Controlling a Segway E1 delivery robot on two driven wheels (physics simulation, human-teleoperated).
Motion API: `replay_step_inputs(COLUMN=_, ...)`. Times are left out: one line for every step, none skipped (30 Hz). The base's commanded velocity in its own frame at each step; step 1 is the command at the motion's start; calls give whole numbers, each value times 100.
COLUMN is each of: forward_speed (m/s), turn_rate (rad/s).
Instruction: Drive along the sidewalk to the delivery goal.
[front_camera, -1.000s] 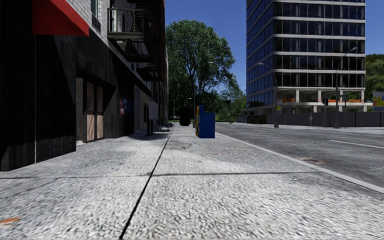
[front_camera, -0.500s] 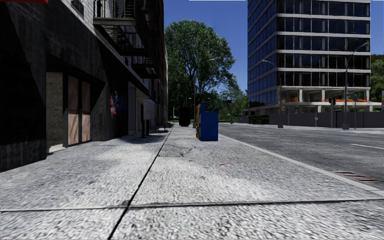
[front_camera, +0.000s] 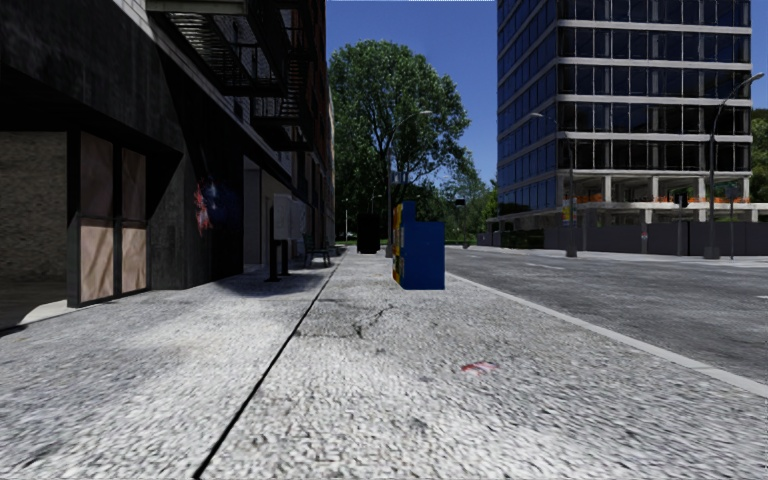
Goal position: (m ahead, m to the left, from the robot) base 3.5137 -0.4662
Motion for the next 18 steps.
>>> replay_step_inputs(forward_speed=200, turn_rate=-17)
replay_step_inputs(forward_speed=200, turn_rate=-17)
replay_step_inputs(forward_speed=200, turn_rate=-17)
replay_step_inputs(forward_speed=200, turn_rate=-20)
replay_step_inputs(forward_speed=200, turn_rate=-24)
replay_step_inputs(forward_speed=200, turn_rate=-25)
replay_step_inputs(forward_speed=200, turn_rate=-25)
replay_step_inputs(forward_speed=200, turn_rate=-25)
replay_step_inputs(forward_speed=200, turn_rate=-25)
replay_step_inputs(forward_speed=200, turn_rate=-25)
replay_step_inputs(forward_speed=200, turn_rate=-25)
replay_step_inputs(forward_speed=200, turn_rate=-25)
replay_step_inputs(forward_speed=200, turn_rate=-25)
replay_step_inputs(forward_speed=200, turn_rate=-25)
replay_step_inputs(forward_speed=200, turn_rate=-25)
replay_step_inputs(forward_speed=200, turn_rate=-26)
replay_step_inputs(forward_speed=200, turn_rate=-26)
replay_step_inputs(forward_speed=200, turn_rate=-26)
